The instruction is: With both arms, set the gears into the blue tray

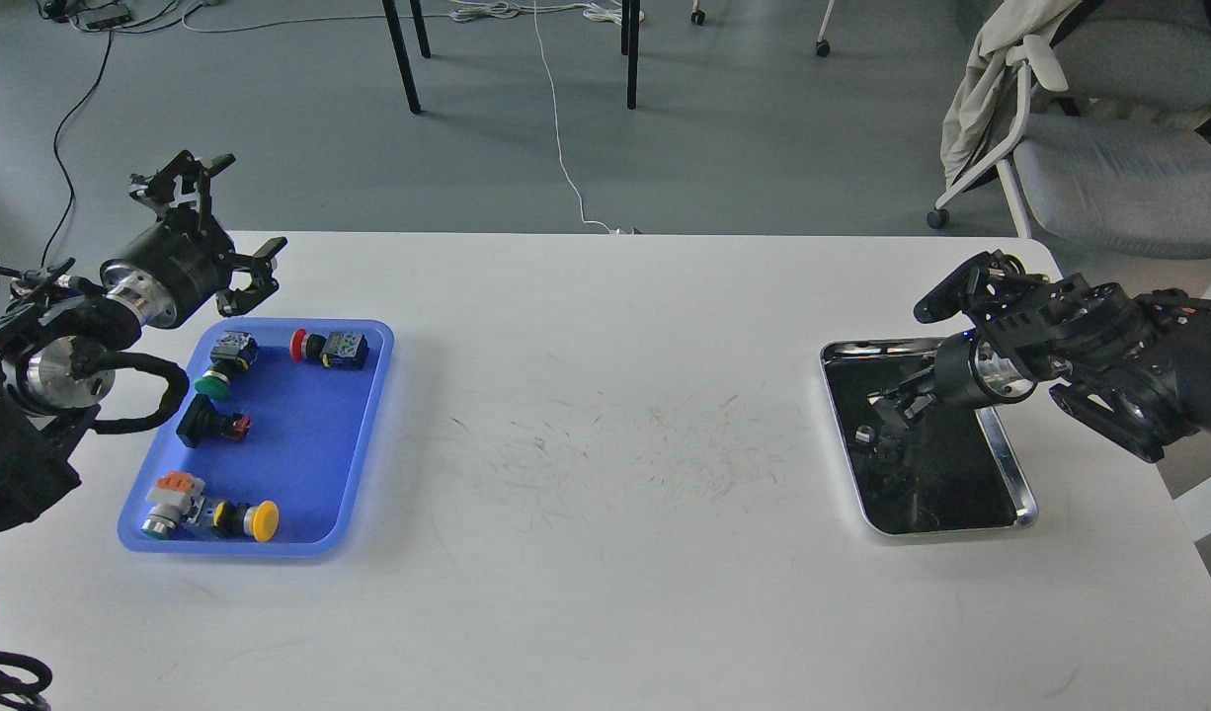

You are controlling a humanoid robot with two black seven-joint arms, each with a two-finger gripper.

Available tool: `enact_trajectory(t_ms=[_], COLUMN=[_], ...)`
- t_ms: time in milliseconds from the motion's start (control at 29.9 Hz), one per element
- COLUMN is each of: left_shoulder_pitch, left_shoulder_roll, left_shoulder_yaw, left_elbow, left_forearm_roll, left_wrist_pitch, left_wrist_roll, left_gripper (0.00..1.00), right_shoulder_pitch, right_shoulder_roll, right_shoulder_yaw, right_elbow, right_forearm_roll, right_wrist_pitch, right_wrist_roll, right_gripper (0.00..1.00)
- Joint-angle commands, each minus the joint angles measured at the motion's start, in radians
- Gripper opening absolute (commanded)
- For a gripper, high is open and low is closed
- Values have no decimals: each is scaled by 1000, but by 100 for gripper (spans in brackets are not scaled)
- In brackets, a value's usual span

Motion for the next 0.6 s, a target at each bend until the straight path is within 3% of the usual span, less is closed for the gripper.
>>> enact_trajectory(t_ms=[0, 234, 568], left_shoulder_pitch=[2, 2, 2], left_shoulder_roll=[0, -2, -2], left_shoulder_yaw=[0, 0, 0], left_elbow=[0, 0, 0], left_forearm_roll=[0, 0, 0], left_wrist_pitch=[0, 0, 0], left_wrist_roll=[0, 0, 0], left_gripper=[100, 100, 100], right_shoulder_pitch=[0, 9, 22], right_shoulder_roll=[2, 4, 2], right_shoulder_yaw=[0, -29, -40], right_elbow=[8, 12, 14], right_forearm_roll=[-3, -5, -4], right_wrist_pitch=[6, 7, 7], right_wrist_roll=[0, 0, 0], right_gripper=[51, 40, 36])
